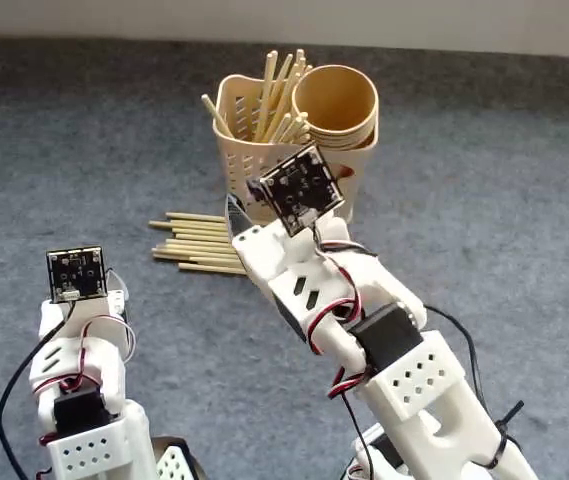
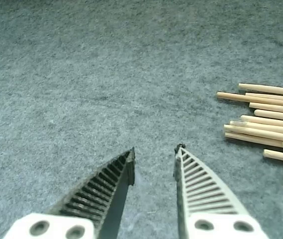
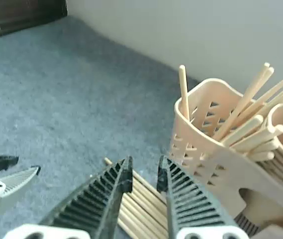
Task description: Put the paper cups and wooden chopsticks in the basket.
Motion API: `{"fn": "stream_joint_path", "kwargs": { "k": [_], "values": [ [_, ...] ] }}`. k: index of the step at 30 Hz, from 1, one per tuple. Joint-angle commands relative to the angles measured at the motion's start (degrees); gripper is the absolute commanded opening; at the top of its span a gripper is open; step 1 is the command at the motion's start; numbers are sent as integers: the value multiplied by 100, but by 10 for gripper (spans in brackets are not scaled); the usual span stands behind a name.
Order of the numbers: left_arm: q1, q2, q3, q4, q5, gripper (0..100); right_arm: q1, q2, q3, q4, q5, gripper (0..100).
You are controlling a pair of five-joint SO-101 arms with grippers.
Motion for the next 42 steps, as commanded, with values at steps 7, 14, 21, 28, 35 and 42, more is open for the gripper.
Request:
{"fn": "stream_joint_path", "kwargs": {
  "k": [7,14,21,28,35,42],
  "values": [
    [-13,-75,110,18,26,144,-84,-75,347,356,545,98],
    [-13,-75,110,18,26,144,-84,1367,101,708,633,98],
    [-13,-75,110,18,26,144,-48,2809,-312,716,1231,98],
    [-13,-75,110,18,26,144,-40,3776,-743,716,1662,98],
    [-13,-75,110,18,26,144,-31,4611,-1349,716,1899,98],
    [-13,-75,110,18,26,144,242,5508,-1930,716,2145,98]
  ]
}}
